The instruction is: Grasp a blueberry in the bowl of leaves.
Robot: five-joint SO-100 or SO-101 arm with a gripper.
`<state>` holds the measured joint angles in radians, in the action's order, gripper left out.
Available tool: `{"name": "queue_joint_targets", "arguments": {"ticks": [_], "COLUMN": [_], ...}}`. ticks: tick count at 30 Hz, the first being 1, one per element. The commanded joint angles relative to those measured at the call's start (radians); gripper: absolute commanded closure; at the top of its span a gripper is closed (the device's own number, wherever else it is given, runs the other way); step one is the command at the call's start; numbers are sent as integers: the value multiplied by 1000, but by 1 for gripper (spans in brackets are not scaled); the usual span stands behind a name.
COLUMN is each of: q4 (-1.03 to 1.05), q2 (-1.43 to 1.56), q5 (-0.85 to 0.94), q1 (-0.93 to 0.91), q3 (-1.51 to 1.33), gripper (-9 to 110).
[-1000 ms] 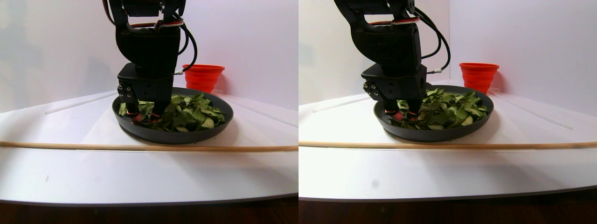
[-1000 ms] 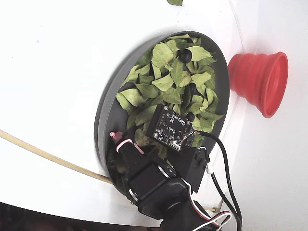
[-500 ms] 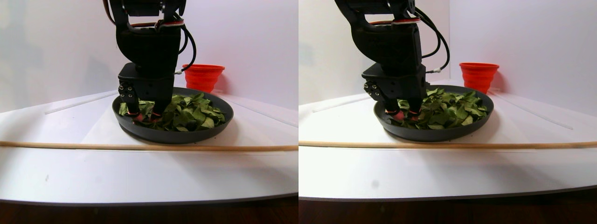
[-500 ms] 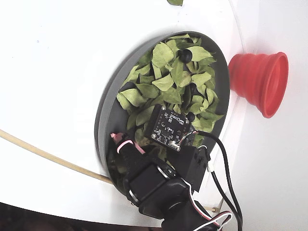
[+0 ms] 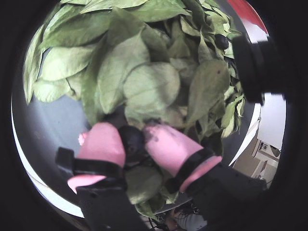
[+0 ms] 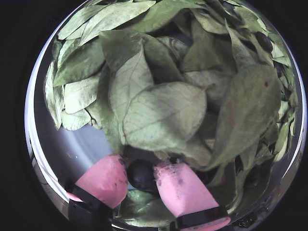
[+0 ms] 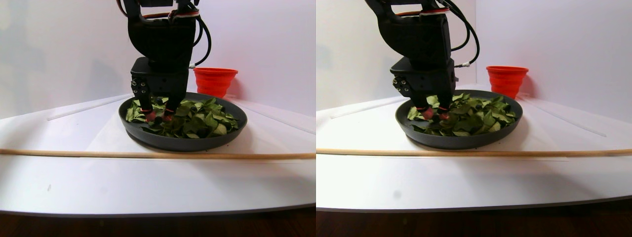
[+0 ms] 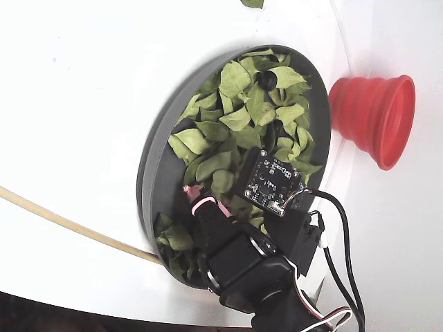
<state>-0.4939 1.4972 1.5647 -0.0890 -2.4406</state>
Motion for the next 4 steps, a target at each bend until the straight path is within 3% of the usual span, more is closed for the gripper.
{"name": "queue_joint_targets", "arguments": {"ticks": [1,4], "q4": [8,21], "q2": [109,132], "q5": [5,2], "q1": [-3,0], "q3": [-6,-14], "gripper": [92,92]}}
